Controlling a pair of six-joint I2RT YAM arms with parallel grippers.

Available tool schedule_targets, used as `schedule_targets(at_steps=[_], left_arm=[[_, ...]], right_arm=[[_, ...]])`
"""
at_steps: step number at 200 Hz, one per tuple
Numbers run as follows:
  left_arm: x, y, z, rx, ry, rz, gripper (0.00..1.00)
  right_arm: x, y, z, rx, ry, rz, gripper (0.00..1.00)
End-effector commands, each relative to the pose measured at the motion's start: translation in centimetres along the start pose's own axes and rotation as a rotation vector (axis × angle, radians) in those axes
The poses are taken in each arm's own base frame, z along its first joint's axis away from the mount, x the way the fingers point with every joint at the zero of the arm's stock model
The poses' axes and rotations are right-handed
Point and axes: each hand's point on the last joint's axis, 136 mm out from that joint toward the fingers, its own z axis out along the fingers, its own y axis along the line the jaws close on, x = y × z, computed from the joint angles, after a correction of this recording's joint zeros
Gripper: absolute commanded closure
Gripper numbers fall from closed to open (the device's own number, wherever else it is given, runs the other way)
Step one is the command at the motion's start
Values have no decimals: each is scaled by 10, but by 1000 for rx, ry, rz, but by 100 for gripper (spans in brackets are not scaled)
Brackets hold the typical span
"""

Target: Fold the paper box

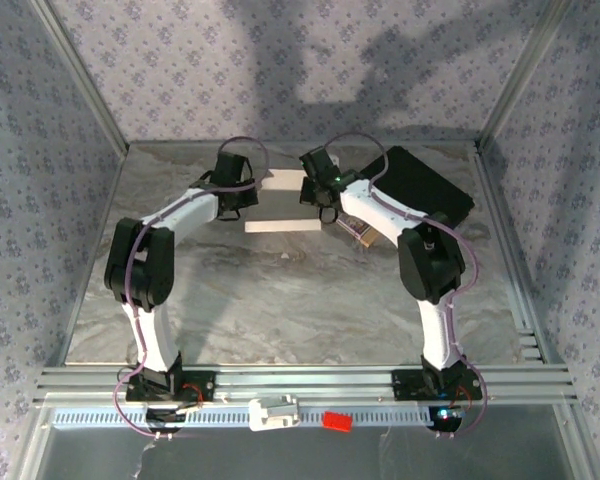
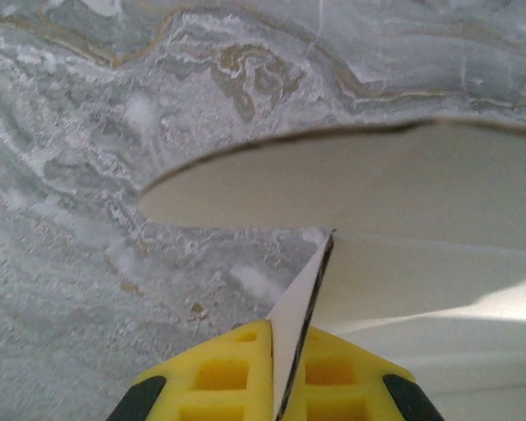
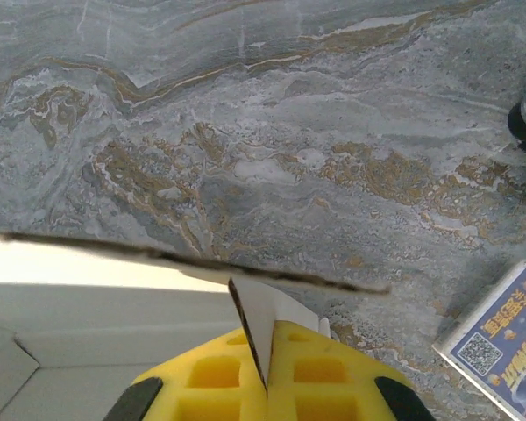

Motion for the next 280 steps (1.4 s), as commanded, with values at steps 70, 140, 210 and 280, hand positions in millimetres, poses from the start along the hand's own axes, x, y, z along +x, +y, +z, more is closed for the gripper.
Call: schedule_targets(at_steps=[70,140,210,280], left_arm=[[38,-33,-14,181,-21,13,100],[62,-31,-16,177,28,-86,100],[54,-41,-26,90,80,-228,100],[56,-53,-21,100,31,-195,100]], right_arm=[[13,24,-18,-55,-65,-15,100],[27,17,-19,-62,-29,-19,100],[20,30,-23,-86,-47,-12,100],[30,26,-23,-122,-39,-41,100]])
